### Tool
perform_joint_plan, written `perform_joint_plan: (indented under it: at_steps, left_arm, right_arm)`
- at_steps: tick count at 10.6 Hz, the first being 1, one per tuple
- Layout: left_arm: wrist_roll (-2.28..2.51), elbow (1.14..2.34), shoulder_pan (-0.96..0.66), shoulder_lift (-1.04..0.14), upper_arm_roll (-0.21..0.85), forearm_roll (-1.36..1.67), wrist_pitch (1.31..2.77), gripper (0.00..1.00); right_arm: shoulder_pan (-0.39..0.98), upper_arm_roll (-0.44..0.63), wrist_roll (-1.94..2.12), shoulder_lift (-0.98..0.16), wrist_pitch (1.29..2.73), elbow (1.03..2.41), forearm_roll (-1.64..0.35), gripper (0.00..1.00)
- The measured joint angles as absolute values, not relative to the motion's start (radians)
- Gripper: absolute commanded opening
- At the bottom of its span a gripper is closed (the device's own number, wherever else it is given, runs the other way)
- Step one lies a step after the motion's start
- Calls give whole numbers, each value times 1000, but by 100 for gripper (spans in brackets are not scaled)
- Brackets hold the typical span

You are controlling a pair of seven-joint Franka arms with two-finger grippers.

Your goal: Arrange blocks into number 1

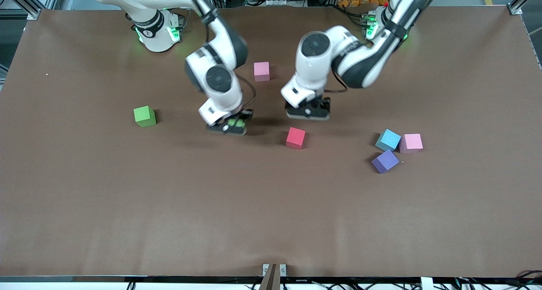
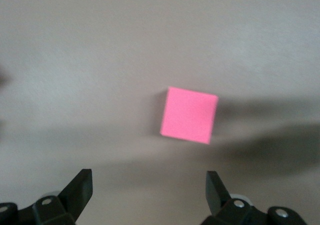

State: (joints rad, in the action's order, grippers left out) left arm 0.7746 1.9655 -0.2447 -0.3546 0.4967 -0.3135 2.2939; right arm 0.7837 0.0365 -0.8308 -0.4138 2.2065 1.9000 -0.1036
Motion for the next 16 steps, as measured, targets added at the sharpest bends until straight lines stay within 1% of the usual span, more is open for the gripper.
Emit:
perform_joint_plan:
  at_steps: [3,6,9,16]
  left_arm:
    - [647,1916,-247,-443,440,-314,2338,100]
    - [640,1881,-265,-518,427,-311,2358,100]
    - [640,1857,-287,-534,412,-277,2359,100]
    - [641,1851,-321,-558,402,-233,2359,100]
  right_arm:
    - [916,37,-914,-415,2308,1965,-150,0]
    - [988,37,-944,-416,2395,2075,-153,0]
    - [1005,37,-970,-416,2401,2083,-153,0]
    - [1062,37,-1020,-416,2412,2092,-154,0]
